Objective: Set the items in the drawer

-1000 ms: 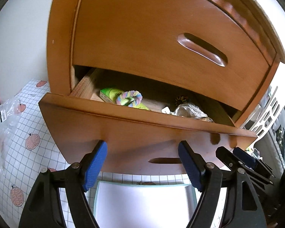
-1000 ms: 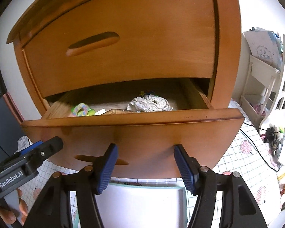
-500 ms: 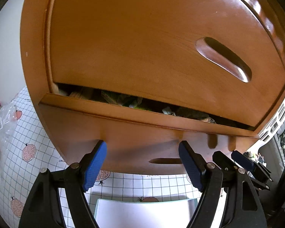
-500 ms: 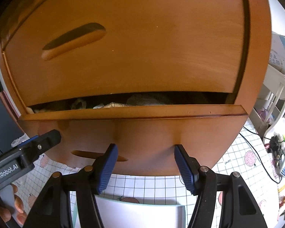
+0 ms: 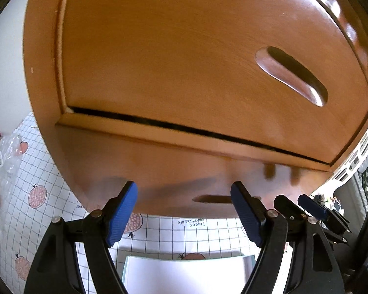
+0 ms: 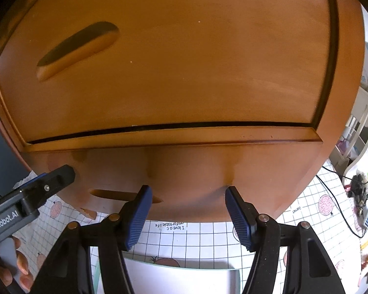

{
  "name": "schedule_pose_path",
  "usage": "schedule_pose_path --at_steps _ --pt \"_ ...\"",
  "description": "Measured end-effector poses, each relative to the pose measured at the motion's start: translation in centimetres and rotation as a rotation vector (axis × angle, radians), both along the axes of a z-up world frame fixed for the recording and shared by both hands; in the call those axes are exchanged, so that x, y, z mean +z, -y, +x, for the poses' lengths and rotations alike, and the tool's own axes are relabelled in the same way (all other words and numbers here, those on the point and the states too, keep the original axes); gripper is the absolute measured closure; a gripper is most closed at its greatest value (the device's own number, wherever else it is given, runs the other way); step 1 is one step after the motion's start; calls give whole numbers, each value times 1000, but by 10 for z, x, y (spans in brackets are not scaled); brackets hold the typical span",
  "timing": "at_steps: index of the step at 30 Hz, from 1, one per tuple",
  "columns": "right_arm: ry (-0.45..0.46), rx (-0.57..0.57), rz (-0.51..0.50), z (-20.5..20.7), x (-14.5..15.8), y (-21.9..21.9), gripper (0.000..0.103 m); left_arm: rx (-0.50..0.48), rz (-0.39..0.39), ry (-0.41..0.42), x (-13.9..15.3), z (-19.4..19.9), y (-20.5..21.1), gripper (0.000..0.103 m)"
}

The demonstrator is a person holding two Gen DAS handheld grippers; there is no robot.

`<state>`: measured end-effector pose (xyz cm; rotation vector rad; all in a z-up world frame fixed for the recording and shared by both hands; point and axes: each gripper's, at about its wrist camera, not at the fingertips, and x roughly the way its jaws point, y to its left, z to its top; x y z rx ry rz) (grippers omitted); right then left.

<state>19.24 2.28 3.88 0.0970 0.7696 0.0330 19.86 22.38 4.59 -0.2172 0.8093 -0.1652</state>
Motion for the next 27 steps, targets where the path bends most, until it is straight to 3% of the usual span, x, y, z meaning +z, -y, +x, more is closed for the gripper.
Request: schedule_pose_path --at_steps 9,17,19,22,23,27 --pt "-27 17 -15 -50 -4 -5 35 -12 3 -12 2 -53 -5 24" --pt "-42 21 -12 -90 -11 -11 15 -3 46 3 4 -97 -15 11" --pt "-38 22 -13 -102 -13 -11 2 -1 58 13 8 -103 -13 10" --pt "-32 28 -29 -108 -10 -9 0 -1 94 20 10 -109 -8 7" --pt "-30 29 -33 -110 -9 -9 0 -1 104 22 8 -108 -6 0" --pt "-28 29 -42 -121 -1 -8 0 13 122 42 8 -120 -10 0"
